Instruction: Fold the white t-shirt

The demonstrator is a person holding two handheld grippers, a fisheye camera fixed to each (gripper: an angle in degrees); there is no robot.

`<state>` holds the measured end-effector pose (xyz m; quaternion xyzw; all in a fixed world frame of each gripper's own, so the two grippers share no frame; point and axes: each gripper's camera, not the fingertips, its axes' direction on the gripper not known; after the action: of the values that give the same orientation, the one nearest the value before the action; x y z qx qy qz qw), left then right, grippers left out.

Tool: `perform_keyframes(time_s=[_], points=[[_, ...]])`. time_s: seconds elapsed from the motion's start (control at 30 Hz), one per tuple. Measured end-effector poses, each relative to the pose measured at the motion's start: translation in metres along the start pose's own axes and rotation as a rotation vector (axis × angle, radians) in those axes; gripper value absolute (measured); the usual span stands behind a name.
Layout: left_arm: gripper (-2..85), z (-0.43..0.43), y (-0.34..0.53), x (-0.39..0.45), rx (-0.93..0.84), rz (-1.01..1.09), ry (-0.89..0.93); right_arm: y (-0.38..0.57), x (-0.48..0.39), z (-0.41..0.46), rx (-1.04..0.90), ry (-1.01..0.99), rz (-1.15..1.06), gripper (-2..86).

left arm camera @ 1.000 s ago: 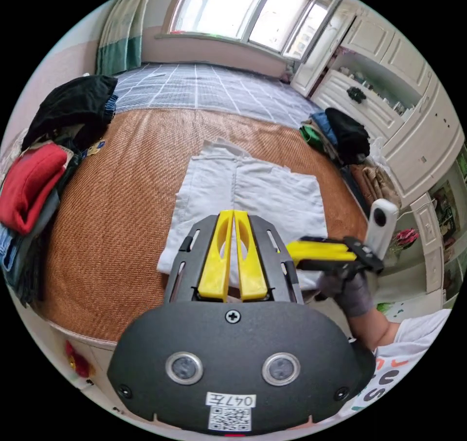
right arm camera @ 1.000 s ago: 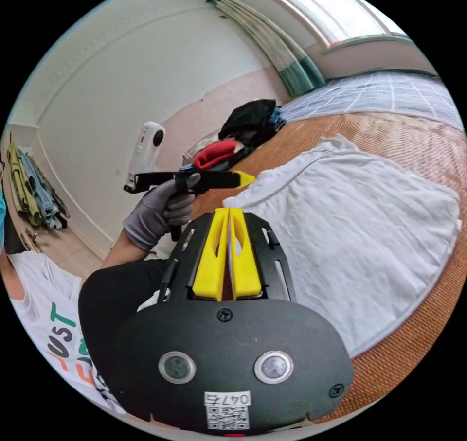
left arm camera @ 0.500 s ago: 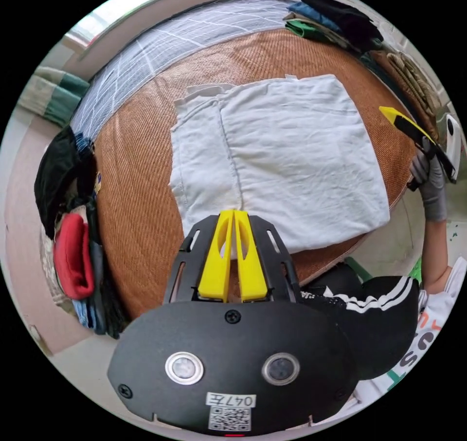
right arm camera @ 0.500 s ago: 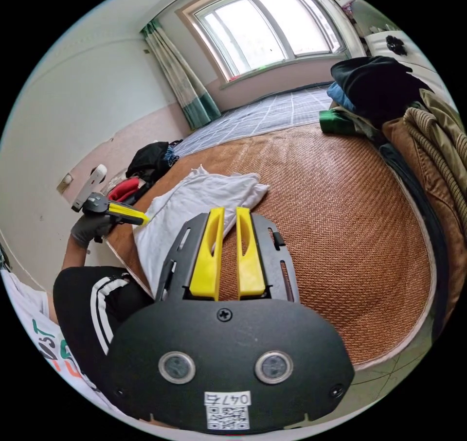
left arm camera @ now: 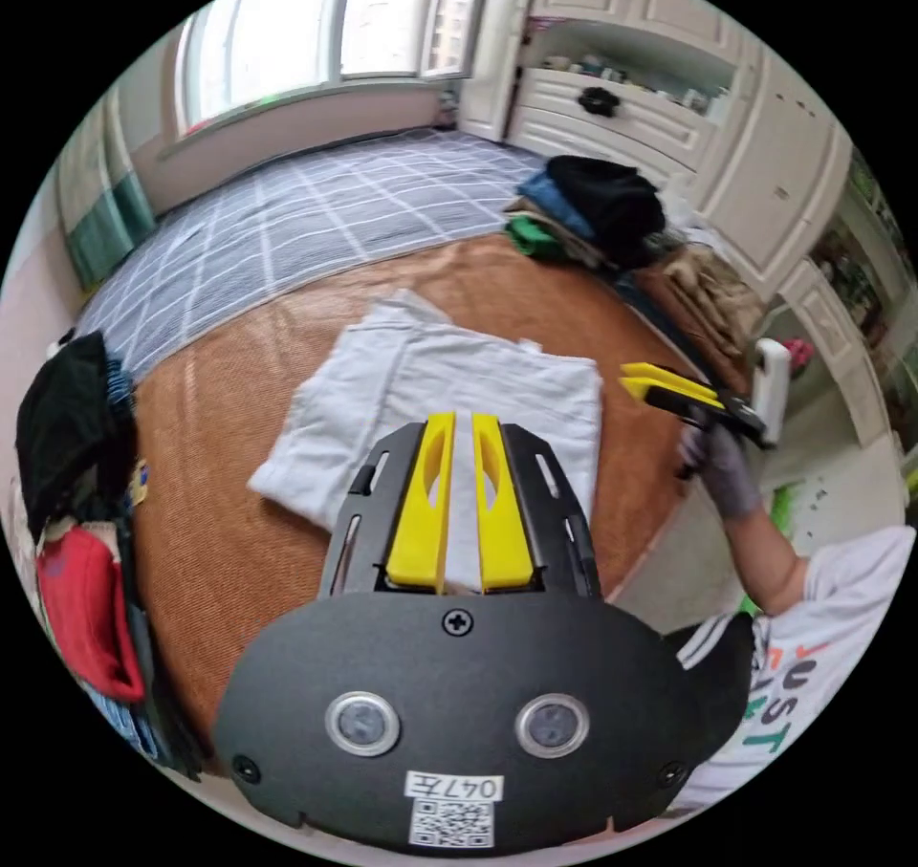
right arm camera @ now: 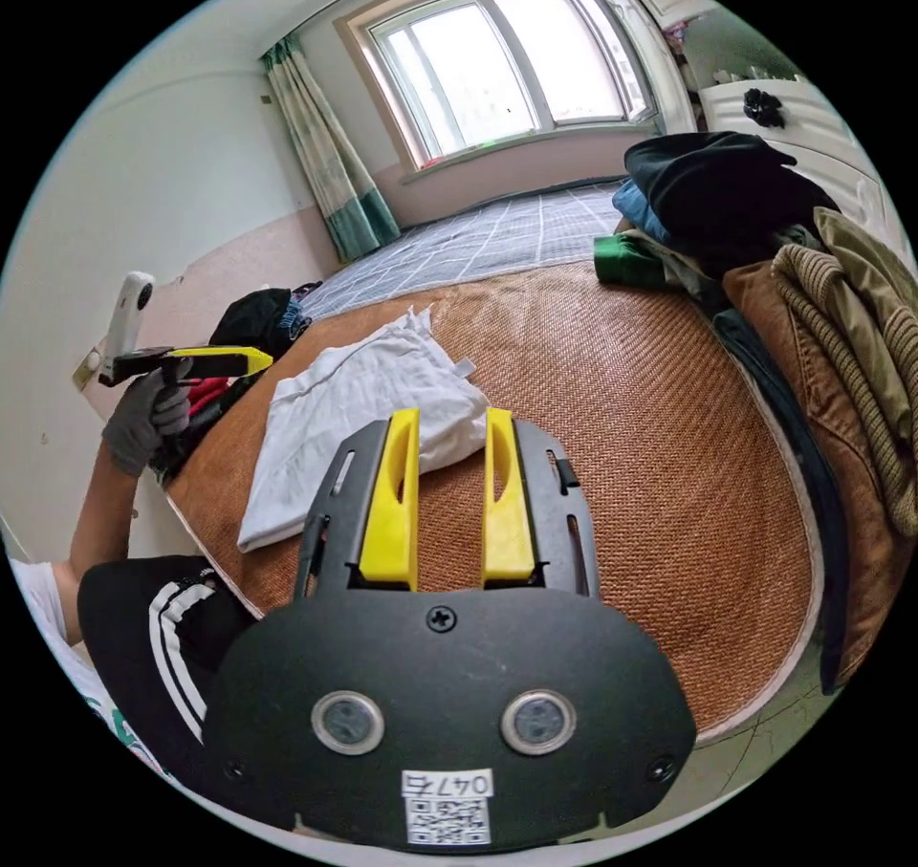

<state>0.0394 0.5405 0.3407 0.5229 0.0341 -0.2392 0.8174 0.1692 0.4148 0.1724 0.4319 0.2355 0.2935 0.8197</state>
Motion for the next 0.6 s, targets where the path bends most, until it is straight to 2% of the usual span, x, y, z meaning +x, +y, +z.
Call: perform_keyframes(time_s=[0.07,0.17,0.23,0.37,0.47,0.53,0.6], points=[[6.7,0.016,0.007,0.026,-0.021,0.024,0.165,-0.013,0.001,0.018,-0.044,0.018,0.030,5.3],[10.4,0.044,0.011,0.032,-0.035,-0.016,0.313,-0.023,-0.007,0.032,-0.075,0.019,0.039,0.7],[12.3,0.065,0.012,0.027,-0.060,-0.058,0.361,-0.026,-0.020,0.033,-0.094,-0.002,0.000,-0.6],[15.5,0.104,0.024,0.004,-0.133,-0.150,0.481,-0.017,-0.065,0.010,0.005,-0.009,-0.147,-0.9],[14.7,0.102,0.054,-0.010,-0.105,-0.188,0.500,-0.014,-0.059,0.003,0.027,0.202,-0.023,0.9],[14.3,0.095,0.072,-0.012,-0.105,-0.169,0.484,-0.018,-0.041,0.002,0.020,0.183,0.060,2.9],[14.3,0.085,0.087,-0.016,-0.099,-0.157,0.454,-0.029,-0.026,0.014,-0.056,0.084,0.097,3.8]])
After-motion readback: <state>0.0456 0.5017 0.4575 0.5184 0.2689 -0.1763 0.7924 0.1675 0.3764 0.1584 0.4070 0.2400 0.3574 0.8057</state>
